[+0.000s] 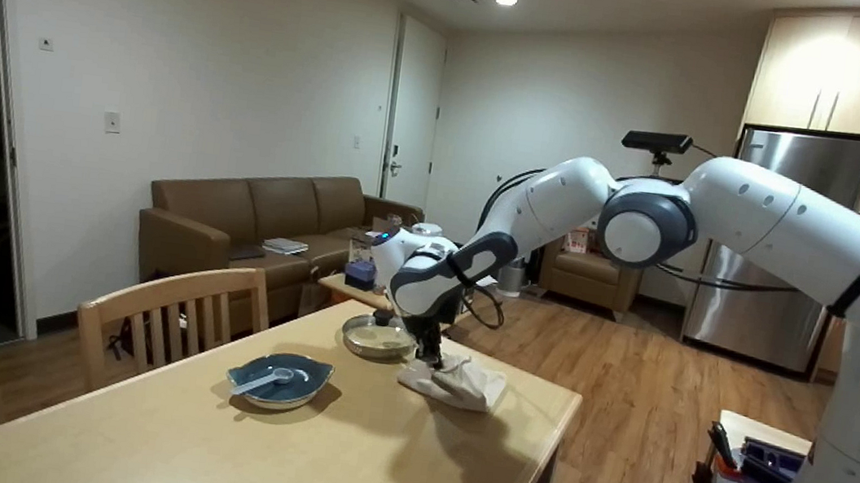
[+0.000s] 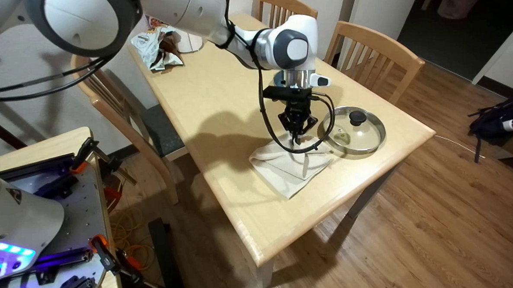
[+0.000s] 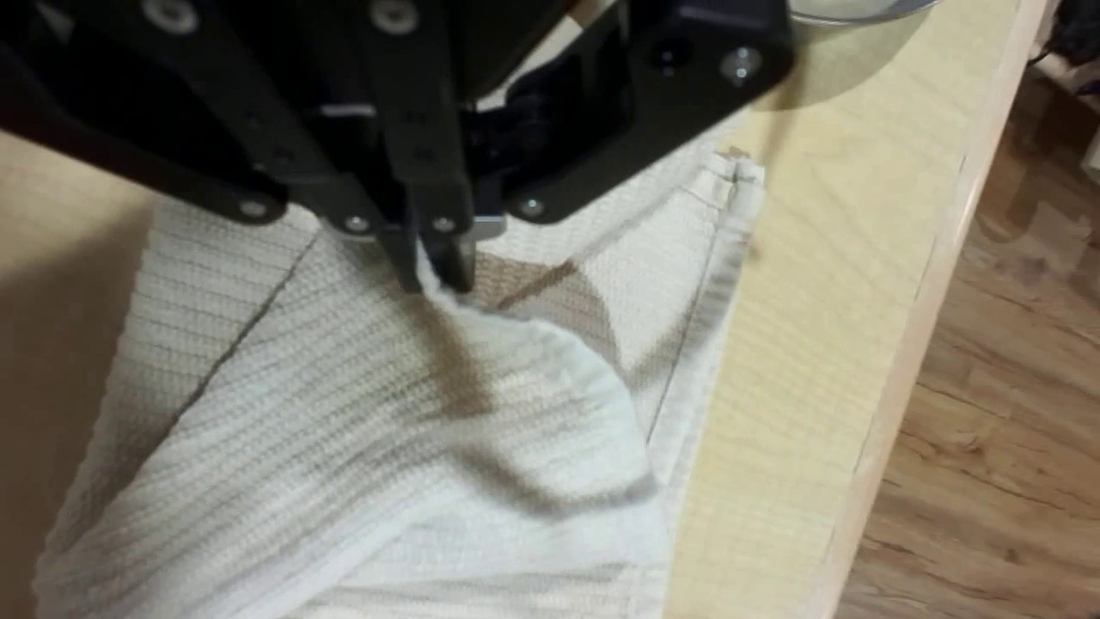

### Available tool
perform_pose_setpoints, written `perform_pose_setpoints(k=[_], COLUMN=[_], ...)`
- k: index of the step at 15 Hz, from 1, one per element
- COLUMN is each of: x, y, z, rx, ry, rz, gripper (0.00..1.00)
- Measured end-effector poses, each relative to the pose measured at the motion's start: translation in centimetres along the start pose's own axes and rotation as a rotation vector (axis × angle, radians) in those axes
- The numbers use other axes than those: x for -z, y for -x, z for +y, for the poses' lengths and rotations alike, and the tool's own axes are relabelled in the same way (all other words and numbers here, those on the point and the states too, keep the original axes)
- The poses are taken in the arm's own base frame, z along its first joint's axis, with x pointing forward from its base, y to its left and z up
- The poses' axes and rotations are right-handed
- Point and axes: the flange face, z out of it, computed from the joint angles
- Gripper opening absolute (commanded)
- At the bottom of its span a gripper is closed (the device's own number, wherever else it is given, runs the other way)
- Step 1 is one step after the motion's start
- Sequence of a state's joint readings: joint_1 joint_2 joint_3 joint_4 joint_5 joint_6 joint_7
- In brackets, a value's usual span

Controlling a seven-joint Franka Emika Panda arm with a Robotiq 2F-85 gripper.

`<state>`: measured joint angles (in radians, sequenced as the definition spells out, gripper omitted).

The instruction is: Unfold the towel

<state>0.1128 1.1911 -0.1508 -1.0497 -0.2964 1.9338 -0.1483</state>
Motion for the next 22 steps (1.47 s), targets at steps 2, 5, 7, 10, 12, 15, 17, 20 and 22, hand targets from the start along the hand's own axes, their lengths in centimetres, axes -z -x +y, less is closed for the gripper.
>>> perform_pose_setpoints(k=[2, 5, 7, 10, 12, 15, 17, 20, 22], x=[0.3, 0.7, 0.5, 0.4, 0.5, 0.7, 0.7, 0.7, 0.7], y=[-0.3, -0.8, -1.1, -1.4, -1.5, -1.5, -1.5, -1.5, -1.5], z=[-1.6, -4.3, -6.8, -10.8, -12.7, -13.0, -12.9, -12.9, -12.9], rx=[0.004, 0.055, 0.114, 0.207, 0.259, 0.263, 0.261, 0.262, 0.262], ry=[0.044, 0.119, 0.168, 0.237, 0.28, 0.286, 0.285, 0.285, 0.285], rz=[-0.006, 0.002, 0.002, 0.012, 0.015, 0.015, 0.015, 0.015, 0.015], gripper=[0.01, 0.01, 0.01, 0.01, 0.05, 0.05, 0.05, 0.05, 0.05])
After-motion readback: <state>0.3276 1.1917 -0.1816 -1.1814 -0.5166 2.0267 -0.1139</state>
